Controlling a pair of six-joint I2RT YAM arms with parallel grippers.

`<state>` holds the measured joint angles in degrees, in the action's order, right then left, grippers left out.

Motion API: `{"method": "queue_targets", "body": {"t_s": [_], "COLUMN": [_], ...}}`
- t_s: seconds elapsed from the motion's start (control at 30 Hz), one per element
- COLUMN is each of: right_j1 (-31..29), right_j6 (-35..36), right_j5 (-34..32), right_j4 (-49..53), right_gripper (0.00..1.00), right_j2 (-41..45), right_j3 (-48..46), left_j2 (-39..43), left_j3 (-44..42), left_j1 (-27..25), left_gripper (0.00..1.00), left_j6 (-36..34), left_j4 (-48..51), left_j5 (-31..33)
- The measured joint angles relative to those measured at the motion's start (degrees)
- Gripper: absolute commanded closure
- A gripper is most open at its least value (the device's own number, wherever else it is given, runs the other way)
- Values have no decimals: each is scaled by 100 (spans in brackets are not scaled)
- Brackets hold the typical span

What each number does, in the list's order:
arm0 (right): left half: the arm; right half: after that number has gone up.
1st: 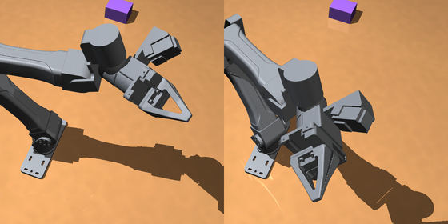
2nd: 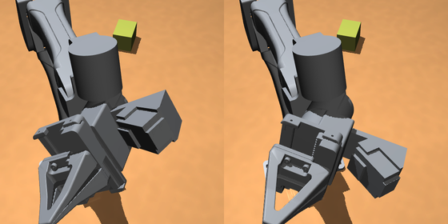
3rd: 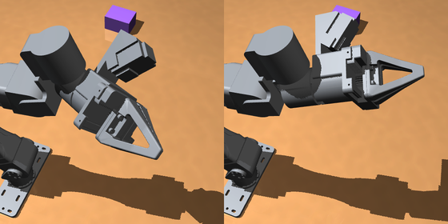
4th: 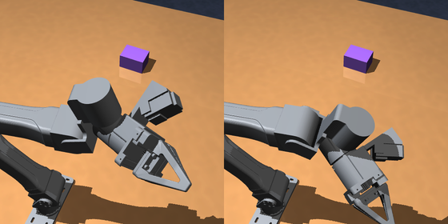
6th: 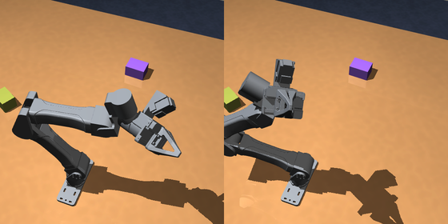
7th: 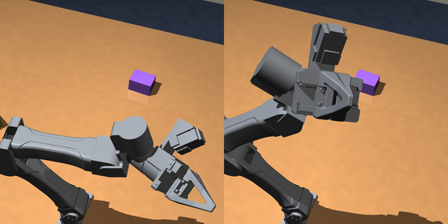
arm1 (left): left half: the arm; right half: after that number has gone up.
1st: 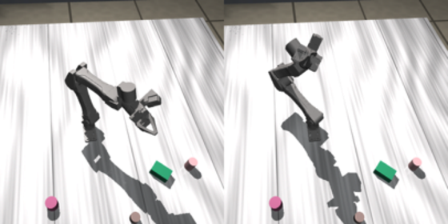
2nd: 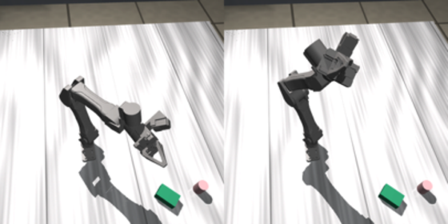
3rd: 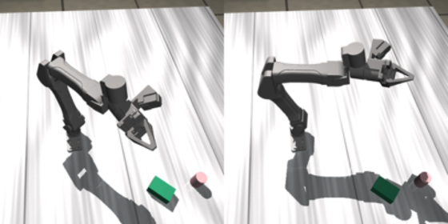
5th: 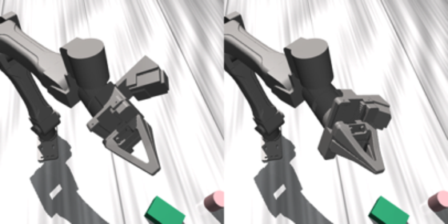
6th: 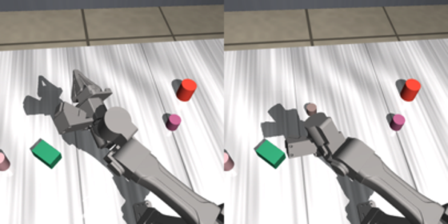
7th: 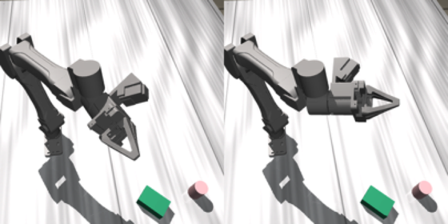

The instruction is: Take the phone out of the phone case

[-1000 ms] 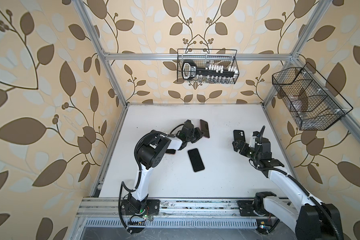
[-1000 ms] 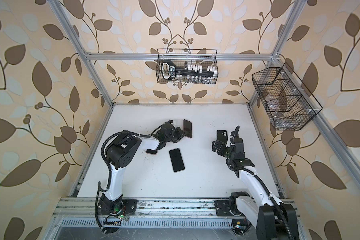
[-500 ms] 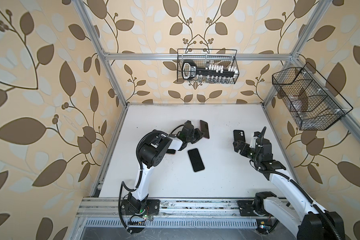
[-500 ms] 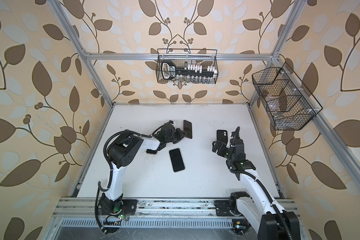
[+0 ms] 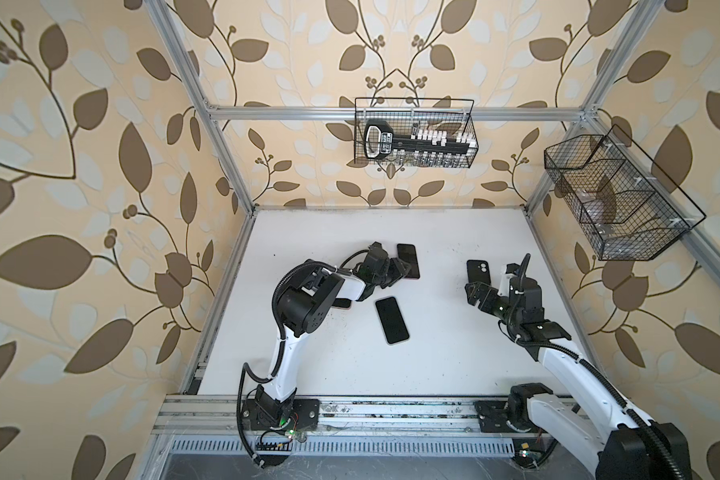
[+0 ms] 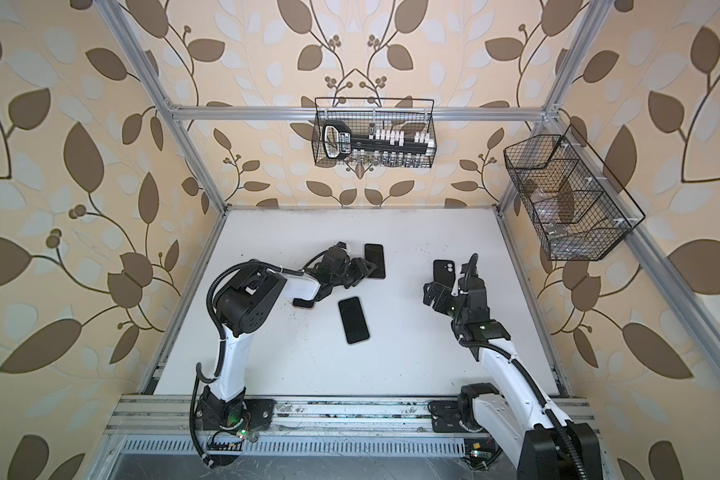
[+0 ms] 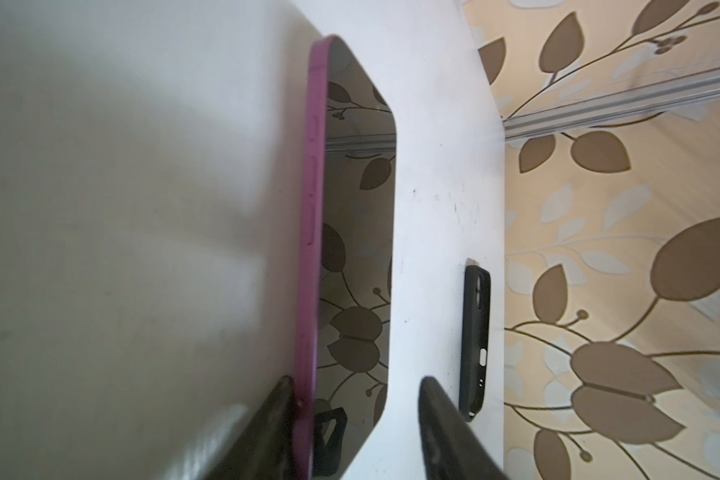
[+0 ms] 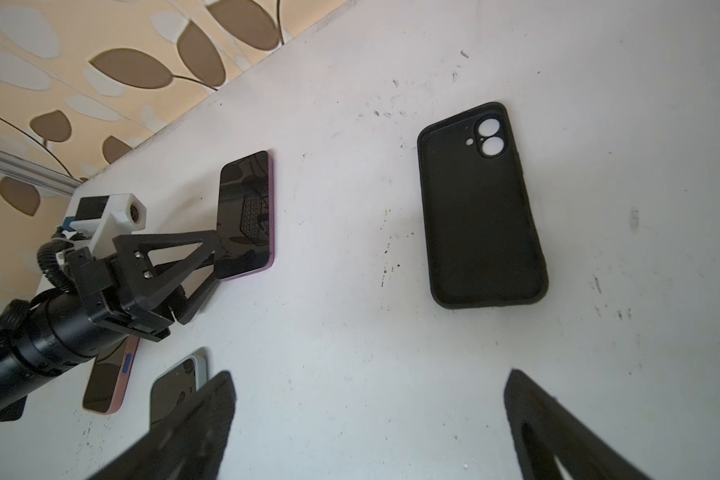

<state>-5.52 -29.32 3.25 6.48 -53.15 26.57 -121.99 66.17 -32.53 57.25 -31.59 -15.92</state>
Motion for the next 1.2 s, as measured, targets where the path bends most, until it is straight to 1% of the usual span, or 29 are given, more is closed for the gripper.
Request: {"method": "queue_targets", "body": {"t_s": [0.07, 0.17, 0.3, 0.47, 0.67, 0.77, 0.9, 1.03, 1.2], "right_j1": [-81, -299, -791, -1606, -2852, -3464, -4205, -4701, -5027], "right_j6": [-2, -2, -2, -24, -223, -376, -577, -741, -885], "right_j5": [-57, -162, -348, -669, -1193, -1495, -1880, -2157, -2304], "right_j4": [7, 2, 111, 308, 428, 516, 660, 767, 946], "right_gripper": [0, 0, 0, 0, 0, 0, 0, 0, 0], "right_j2": [0, -35, -225, -446, -881, -1335, -2135, -2929, -3740], "right_j3": [0, 2, 68, 452, 949, 1231, 1700, 2092, 2544], "left_j2": [87, 289, 704, 1528, 3145, 3978, 5108, 5958, 6378], "left_j3": [0, -11, -116, -153, -278, -289, -660, -1169, -1357], "left_j1": [0, 0, 0, 74, 376, 610, 1176, 1840, 2146], "left_gripper": [25, 14, 2, 1, 1, 1, 1, 1, 1], "left_j6": [-79, -162, -293, -424, -651, -826, -931, -1040, -1294], "left_j4": [107, 323, 761, 1722, 3165, 4072, 4992, 5825, 6583], "left_j5": [57, 181, 348, 535, 728, 872, 841, 737, 479]}}
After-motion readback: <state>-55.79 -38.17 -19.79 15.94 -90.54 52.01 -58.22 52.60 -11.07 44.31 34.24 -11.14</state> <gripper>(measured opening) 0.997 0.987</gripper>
